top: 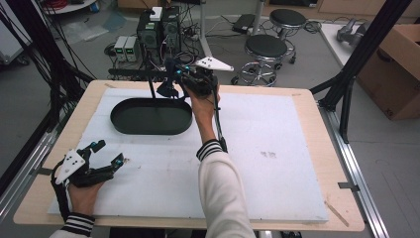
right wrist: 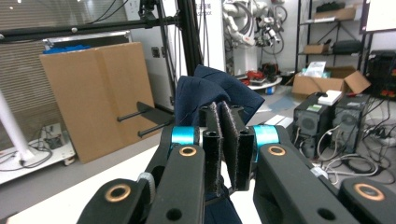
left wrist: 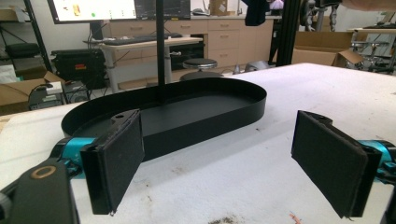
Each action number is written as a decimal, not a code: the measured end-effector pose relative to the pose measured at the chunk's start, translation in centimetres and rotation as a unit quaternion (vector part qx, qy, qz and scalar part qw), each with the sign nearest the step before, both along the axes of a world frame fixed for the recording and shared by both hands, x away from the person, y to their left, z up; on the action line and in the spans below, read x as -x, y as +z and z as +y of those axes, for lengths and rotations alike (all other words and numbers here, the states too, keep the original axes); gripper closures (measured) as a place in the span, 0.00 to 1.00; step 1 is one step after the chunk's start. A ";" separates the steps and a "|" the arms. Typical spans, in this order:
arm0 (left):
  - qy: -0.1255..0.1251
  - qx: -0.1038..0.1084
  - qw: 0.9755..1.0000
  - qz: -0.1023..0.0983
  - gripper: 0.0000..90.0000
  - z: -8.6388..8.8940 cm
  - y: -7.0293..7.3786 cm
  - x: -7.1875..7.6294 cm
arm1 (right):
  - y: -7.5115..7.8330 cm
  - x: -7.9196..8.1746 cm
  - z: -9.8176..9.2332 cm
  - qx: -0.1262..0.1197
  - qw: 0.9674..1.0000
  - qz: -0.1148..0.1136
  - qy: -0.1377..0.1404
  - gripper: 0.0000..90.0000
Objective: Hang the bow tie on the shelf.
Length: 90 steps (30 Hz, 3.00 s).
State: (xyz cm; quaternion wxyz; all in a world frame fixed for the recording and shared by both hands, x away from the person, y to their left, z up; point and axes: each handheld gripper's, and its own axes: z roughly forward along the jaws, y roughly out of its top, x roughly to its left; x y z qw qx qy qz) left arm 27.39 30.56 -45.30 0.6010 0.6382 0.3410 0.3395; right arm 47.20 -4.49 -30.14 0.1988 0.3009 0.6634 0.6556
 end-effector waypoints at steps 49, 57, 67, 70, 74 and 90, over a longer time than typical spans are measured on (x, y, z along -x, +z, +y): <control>-0.004 0.001 1.000 -0.008 0.19 0.0 -0.1 0.2 | -0.1 -2.0 0.6 0.028 0.999 0.021 -0.006 0.43; 0.000 -0.008 1.000 -0.008 0.19 -0.2 0.0 0.2 | 0.9 1.2 -2.4 0.044 0.999 0.016 0.018 0.34; 0.015 -0.017 1.000 -0.003 0.19 -0.4 0.0 0.1 | 1.1 7.7 -7.8 0.075 0.997 -0.009 0.023 0.32; 0.016 -0.016 1.000 -0.002 0.19 -0.4 0.0 0.1 | 0.6 10.8 -10.9 0.061 0.998 -0.025 0.017 0.31; 0.017 -0.015 1.000 -0.003 0.19 -0.4 0.0 0.1 | -0.3 13.8 -13.2 0.069 0.997 -0.041 0.004 0.30; 0.015 -0.009 1.000 -0.004 0.19 -0.3 0.0 0.1 | -8.8 21.3 -19.8 0.067 0.997 0.001 -0.049 0.24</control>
